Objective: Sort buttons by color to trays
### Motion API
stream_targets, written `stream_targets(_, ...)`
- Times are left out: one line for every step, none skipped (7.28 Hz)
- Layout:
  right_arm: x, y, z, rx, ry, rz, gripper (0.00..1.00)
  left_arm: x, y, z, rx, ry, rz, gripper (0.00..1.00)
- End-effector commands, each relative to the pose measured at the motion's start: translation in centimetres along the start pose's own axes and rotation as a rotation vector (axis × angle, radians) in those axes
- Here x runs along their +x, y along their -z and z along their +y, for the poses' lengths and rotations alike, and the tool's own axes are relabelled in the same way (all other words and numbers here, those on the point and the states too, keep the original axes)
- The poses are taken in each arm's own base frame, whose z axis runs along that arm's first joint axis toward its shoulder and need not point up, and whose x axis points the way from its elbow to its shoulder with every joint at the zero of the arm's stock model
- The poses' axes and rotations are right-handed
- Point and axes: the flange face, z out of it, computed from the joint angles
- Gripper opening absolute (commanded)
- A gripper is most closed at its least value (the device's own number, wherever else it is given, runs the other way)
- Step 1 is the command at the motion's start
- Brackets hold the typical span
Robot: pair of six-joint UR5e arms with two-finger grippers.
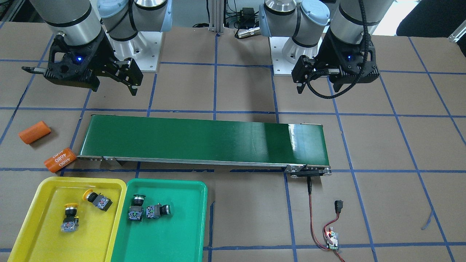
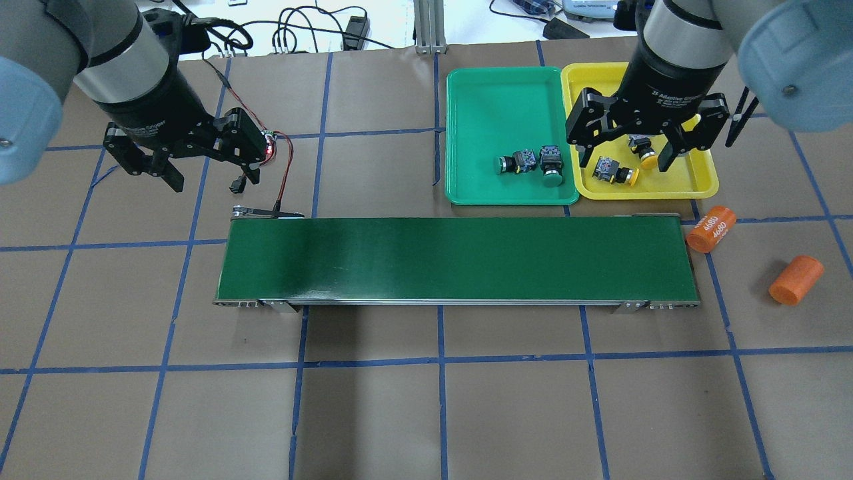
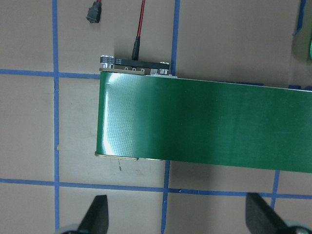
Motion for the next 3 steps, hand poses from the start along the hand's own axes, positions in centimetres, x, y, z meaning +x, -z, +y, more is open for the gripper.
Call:
stream_targets(-0.29,-0.34,-0.11,0.001,0.011,-0.012,1.0,-0.03,-1.02,-0.66,0.005,0.005,-0.003,1.0)
stream_targets(-0.18,-0.3,0.02,0.001,0.011,-0.003,1.0,-0.04,-1.59,-1.34,0.006,0.001,0.0,1.0)
stream_targets(-0.17,-0.19,0.15,0.001,0.011,-0.003,1.0,0.35,-1.6,-1.11,0.005,-0.007,0.011,1.0)
